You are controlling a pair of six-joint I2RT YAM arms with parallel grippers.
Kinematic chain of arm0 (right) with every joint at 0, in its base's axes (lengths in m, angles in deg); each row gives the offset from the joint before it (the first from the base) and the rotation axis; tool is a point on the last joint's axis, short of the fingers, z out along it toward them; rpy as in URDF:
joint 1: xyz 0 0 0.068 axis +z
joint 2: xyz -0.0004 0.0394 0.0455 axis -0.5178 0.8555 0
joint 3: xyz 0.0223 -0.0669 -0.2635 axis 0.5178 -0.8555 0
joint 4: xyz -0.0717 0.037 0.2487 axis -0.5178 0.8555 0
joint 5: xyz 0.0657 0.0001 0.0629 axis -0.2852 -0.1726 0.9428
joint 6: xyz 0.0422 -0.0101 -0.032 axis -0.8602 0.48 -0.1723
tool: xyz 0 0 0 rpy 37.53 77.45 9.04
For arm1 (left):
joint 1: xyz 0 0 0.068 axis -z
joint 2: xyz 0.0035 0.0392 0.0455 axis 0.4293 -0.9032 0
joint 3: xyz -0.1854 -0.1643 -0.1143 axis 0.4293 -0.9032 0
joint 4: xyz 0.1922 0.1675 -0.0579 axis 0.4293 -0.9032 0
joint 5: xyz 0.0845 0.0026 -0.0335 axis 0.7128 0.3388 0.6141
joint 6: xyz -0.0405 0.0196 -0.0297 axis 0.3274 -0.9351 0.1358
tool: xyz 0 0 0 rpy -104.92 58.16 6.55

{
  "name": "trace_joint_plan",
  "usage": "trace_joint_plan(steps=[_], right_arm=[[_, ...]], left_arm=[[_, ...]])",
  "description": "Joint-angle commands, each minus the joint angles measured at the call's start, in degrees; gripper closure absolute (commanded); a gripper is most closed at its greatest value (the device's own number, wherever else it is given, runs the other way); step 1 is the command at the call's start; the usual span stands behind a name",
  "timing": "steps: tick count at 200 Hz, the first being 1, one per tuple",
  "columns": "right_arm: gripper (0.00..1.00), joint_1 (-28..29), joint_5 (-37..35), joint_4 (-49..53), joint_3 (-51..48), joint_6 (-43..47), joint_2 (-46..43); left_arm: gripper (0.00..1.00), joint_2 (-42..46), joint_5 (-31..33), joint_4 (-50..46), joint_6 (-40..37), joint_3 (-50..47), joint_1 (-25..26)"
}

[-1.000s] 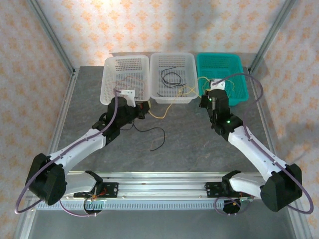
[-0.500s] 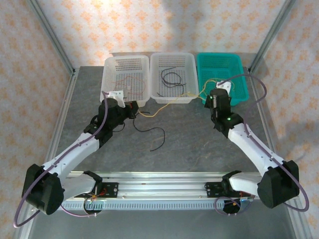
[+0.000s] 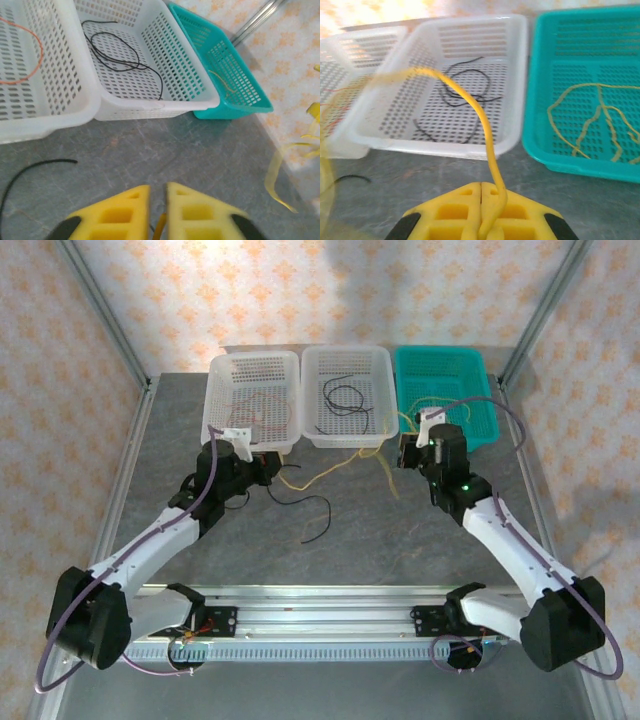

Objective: Untangle the cables

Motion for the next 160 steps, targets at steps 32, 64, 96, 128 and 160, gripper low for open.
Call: trace_joint_plan(steps=[32,64,96,128,160], right_arm=[[1.00,7.4,-0.2,2.1,2.1,8.1,3.5],[1.00,10.7,-3.4,0.7,1.8,10.7,5.5],[1.00,12.8,-4.8,-0.6,2.4,12.3,7.5],[1.00,13.7,-6.4,-1.3,3.2,11.9,8.5],[1.00,13.7,-12.0,-3.6,3.0,6.7,8.2]], left_arm=[[0.51,-1.4,-2.9,1.8,-2.3,4.5,-0.5],[0.38,-2.6,-6.7,3.3,-1.7,6.6,-0.5],[0.31,-5.3,-11.9,9.3,1.1,7.0,1.4],[0.30,-9.5,-10.7,10.0,0.7,8.9,6.1],[0.31,-12.8,-10.5,12.9,2.1,8.9,8.1]])
